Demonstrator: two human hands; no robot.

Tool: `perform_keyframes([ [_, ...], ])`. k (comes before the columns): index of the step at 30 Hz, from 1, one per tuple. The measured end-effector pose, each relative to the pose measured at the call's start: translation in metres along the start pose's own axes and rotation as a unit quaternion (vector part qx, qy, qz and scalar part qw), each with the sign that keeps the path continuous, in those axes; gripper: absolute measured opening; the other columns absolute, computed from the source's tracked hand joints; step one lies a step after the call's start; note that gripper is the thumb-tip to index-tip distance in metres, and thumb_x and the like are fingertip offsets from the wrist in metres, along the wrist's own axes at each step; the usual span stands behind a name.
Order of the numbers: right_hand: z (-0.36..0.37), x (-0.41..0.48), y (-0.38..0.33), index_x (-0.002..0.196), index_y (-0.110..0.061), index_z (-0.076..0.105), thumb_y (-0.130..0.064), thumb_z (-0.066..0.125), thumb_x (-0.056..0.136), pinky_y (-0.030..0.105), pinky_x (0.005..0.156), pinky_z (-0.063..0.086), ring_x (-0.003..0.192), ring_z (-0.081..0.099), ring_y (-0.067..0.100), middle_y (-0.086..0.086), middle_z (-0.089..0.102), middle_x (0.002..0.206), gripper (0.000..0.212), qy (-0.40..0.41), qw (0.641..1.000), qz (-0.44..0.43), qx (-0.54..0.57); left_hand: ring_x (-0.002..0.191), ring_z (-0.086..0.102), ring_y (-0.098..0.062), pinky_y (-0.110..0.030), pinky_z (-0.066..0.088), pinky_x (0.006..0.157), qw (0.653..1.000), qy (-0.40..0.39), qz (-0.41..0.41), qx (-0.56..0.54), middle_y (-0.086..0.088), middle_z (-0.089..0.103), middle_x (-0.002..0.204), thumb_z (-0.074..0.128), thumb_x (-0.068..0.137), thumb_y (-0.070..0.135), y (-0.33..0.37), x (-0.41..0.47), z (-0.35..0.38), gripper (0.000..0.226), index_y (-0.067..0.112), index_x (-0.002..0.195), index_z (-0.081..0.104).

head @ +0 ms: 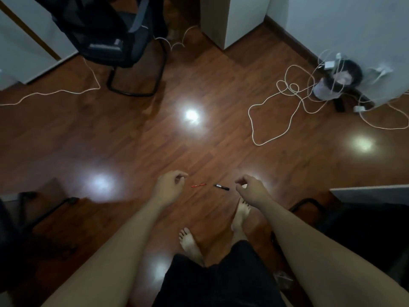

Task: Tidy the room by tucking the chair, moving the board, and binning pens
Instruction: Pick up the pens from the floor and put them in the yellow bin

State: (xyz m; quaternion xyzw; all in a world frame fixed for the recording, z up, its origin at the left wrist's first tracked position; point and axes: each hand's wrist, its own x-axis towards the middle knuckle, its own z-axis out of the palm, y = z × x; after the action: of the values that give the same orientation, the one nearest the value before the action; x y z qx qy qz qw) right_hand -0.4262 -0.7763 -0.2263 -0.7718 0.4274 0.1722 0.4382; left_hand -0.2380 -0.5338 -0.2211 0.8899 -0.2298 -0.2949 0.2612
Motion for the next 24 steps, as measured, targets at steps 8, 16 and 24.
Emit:
perform_keyframes([
  [8,0.003,0.101,0.015,0.125,-0.014,0.07,-0.022,0.063,0.098,0.027,0.091,0.047,0.118,0.065,0.023,0.001,0.066,0.117,0.029,-0.063,0.997,-0.003,-0.039,0.102,0.073,-0.015,-0.024,0.053,0.092,0.996,0.002,-0.075,-0.037,0.002,0.08,0.112,0.068,0.099,0.023,-0.01,0.081,0.056,0.019,0.022,0.114,0.08],
  [16,0.108,0.283,0.115,0.125,-0.011,0.069,-0.021,0.07,0.095,0.022,0.083,0.041,0.114,0.067,0.025,0.008,0.072,0.122,0.032,-0.097,0.993,-0.003,-0.063,0.114,0.07,-0.02,-0.027,0.051,0.094,0.993,-0.028,-0.106,-0.036,-0.002,0.078,0.12,0.065,0.102,0.025,-0.126,0.197,0.205,0.022,0.019,0.119,0.078],
  [24,0.267,0.464,0.256,0.125,-0.018,0.068,-0.032,0.073,0.091,0.03,0.093,0.049,0.113,0.067,0.024,0.003,0.071,0.116,0.037,-0.136,0.987,0.036,-0.076,0.109,0.073,-0.021,-0.029,0.053,0.094,0.989,-0.06,-0.131,-0.038,-0.005,0.079,0.116,0.068,0.098,0.023,-0.284,0.308,0.401,0.02,0.02,0.115,0.078],
])
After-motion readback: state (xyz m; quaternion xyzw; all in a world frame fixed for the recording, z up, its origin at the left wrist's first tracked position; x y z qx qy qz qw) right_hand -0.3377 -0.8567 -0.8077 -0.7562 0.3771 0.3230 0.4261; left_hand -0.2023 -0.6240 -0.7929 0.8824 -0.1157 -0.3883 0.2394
